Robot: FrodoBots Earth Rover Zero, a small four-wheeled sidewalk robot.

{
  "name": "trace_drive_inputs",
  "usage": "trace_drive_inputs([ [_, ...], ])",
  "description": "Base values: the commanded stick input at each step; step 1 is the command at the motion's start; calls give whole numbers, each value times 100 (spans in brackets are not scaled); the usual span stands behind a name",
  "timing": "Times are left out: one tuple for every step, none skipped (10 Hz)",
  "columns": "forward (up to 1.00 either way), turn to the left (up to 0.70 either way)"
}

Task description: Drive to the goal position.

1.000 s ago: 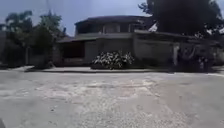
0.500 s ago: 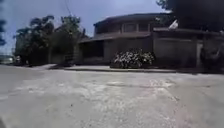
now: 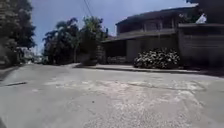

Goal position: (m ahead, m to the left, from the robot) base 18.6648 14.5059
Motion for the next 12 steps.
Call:
trace_drive_inputs([
  [100,43],
  [100,43],
  [100,19],
  [100,3],
  [100,3],
  [100,3],
  [100,3],
  [100,3],
  [100,3],
  [100,28],
  [100,43],
  [100,43],
])
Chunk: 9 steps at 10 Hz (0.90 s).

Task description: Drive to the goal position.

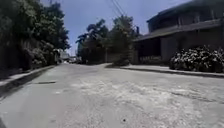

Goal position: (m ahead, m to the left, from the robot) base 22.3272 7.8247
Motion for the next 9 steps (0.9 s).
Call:
trace_drive_inputs([
  [100,18],
  [100,3],
  [100,3],
  [100,3],
  [100,3],
  [100,3],
  [100,3],
  [100,3],
  [100,3],
])
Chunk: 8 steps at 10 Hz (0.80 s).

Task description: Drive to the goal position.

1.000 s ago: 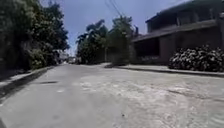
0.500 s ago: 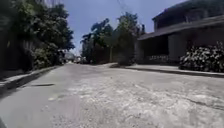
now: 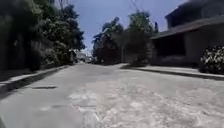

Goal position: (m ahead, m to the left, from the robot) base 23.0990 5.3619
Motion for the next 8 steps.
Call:
trace_drive_inputs([
  [100,3],
  [100,9],
  [100,29],
  [100,43],
  [100,43],
  [100,43],
  [100,43],
  [100,43],
])
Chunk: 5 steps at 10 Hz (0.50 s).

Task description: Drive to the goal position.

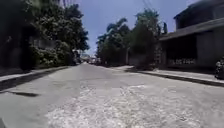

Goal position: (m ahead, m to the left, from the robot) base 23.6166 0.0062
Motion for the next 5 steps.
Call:
trace_drive_inputs([
  [100,43],
  [100,43],
  [100,43],
  [100,33],
  [100,3],
])
